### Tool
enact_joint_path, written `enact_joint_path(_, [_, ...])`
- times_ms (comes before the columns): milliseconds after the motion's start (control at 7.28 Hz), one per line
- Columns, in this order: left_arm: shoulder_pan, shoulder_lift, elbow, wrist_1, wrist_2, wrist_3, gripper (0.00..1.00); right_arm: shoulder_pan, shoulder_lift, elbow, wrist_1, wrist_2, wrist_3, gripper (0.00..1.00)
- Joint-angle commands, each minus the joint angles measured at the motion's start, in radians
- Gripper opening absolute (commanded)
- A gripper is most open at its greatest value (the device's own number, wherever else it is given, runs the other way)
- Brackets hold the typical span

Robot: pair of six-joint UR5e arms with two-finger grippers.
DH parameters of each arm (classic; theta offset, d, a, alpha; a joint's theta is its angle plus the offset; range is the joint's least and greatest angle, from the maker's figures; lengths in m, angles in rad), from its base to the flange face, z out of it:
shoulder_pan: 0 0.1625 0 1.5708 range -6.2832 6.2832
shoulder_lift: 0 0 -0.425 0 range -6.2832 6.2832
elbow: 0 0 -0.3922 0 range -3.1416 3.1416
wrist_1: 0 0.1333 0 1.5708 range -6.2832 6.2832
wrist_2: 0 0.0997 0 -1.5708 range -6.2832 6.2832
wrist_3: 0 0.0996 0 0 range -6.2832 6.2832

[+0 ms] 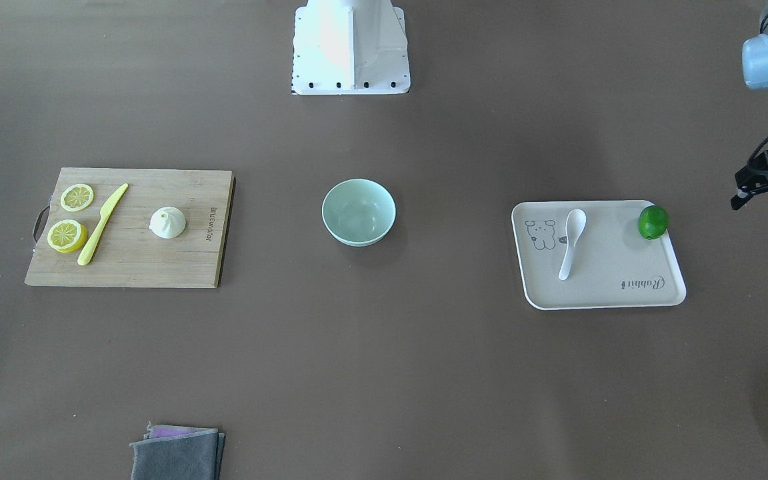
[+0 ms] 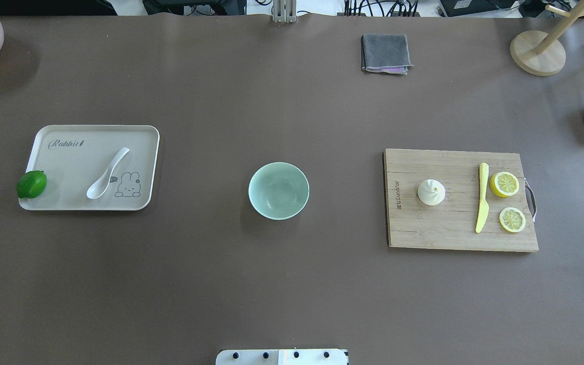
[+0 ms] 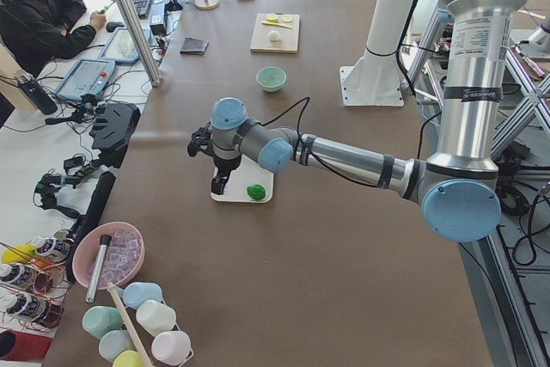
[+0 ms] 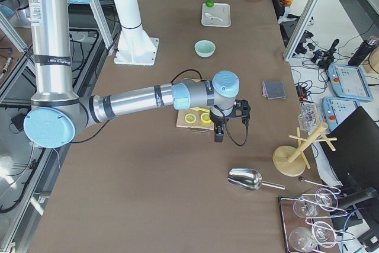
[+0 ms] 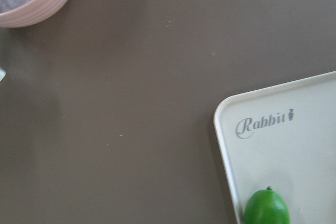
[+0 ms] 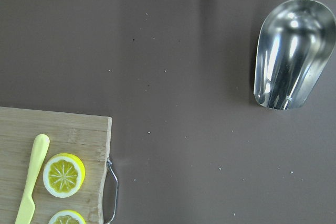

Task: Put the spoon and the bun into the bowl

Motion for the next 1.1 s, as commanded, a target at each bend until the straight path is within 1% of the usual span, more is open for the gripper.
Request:
enact_joint_path(0, [0.1,-0.081,0.012,-0.145,-0.002,-0.154,0.98,-0.026,0.045,0.005,0.01,0.004,0.01,1.0])
enact_joint_path(137, [0.179,-0.09,0.025,-0.156,0.008,-0.17,0.98,-0.043,0.042,0.002,0.01,0.029,0.012,1.0])
enact_joint_path(275, [0.239,-0.102,0.032,-0.163,0.042,-0.206,0.98,-0.063,0.045,0.005,0.012,0.029,0.012,1.0])
enact_joint_path(412, [0.322,-0.122,0.033,-0.172,0.149,-0.33,0.98,-0.089,0.05,0.011,0.013,0.033,0.012,1.0])
enact_joint_path(550, [0.388,-0.128,0.042,-0.21,0.232,-0.408,0.98,-0.115,0.05,0.025,0.013,0.035,0.015,1.0])
enact_joint_path(687, [0.412,-0.141,0.074,-0.242,0.251,-0.436,0.98,-0.143,0.05,0.034,0.012,0.035,0.035,1.0])
enact_joint_path(962, [0.418,-0.179,0.149,-0.268,0.249,-0.426,0.98,-0.202,0.053,0.066,0.012,0.033,0.093,1.0])
